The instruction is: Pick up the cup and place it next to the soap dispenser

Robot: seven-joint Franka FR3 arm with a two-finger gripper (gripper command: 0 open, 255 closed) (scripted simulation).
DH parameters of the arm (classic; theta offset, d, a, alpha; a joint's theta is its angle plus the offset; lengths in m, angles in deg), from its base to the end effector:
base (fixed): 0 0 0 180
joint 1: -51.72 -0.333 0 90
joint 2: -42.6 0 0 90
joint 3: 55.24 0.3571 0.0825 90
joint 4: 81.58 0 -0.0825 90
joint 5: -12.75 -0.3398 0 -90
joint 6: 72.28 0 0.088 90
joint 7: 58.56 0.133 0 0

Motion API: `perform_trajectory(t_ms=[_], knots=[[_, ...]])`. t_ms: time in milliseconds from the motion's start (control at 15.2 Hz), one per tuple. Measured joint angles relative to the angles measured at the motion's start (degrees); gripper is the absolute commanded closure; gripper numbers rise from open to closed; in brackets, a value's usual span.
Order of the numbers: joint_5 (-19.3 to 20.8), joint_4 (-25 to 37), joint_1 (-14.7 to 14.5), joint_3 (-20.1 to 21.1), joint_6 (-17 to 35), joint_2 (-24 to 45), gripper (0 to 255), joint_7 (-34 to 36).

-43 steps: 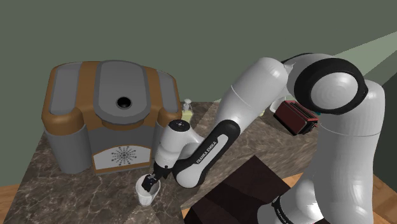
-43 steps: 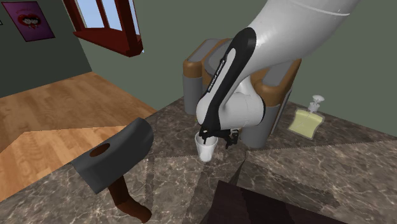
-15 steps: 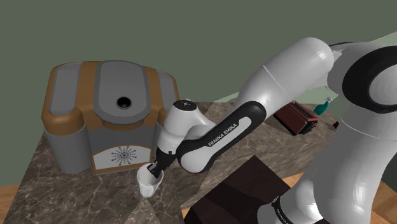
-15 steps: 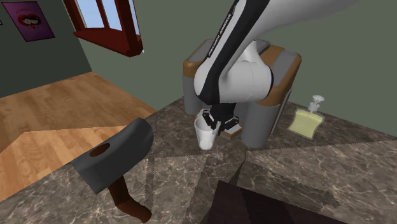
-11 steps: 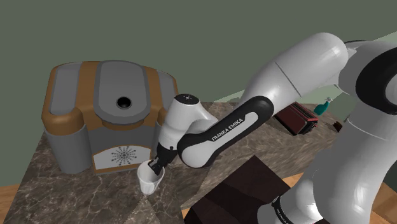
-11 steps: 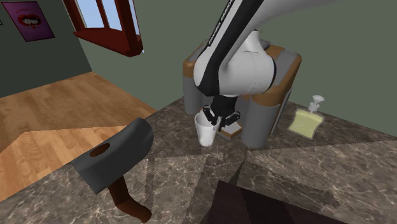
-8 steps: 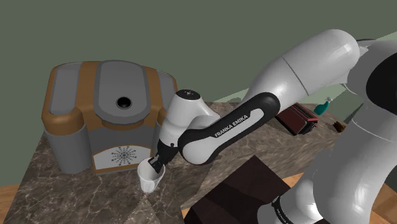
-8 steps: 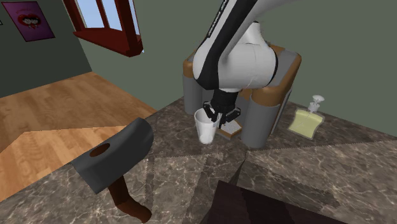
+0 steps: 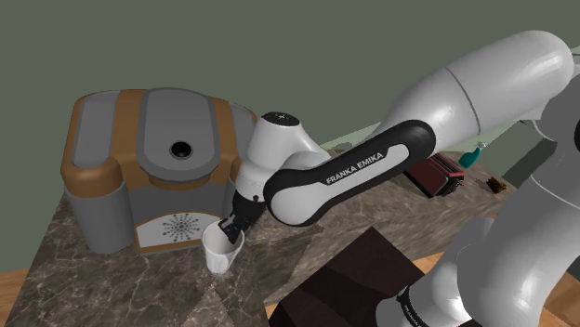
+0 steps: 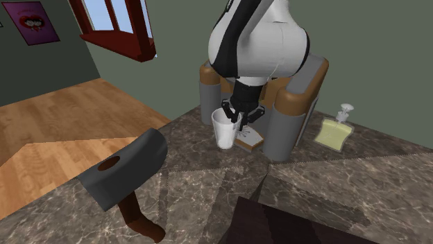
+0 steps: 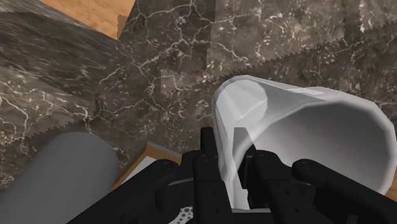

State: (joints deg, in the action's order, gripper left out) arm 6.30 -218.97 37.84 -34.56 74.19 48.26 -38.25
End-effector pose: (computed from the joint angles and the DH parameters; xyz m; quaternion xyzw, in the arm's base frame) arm 0.3985 0.2735 0.3338 -0.9953 -0.0768 -0.0056 0.0592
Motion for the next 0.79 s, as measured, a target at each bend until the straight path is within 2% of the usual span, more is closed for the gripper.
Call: perform_trajectory(t_ms=[792], knots=[[-2.53,2.73,0.37,0.08,-9.75,-7.29,255,-1.22]])
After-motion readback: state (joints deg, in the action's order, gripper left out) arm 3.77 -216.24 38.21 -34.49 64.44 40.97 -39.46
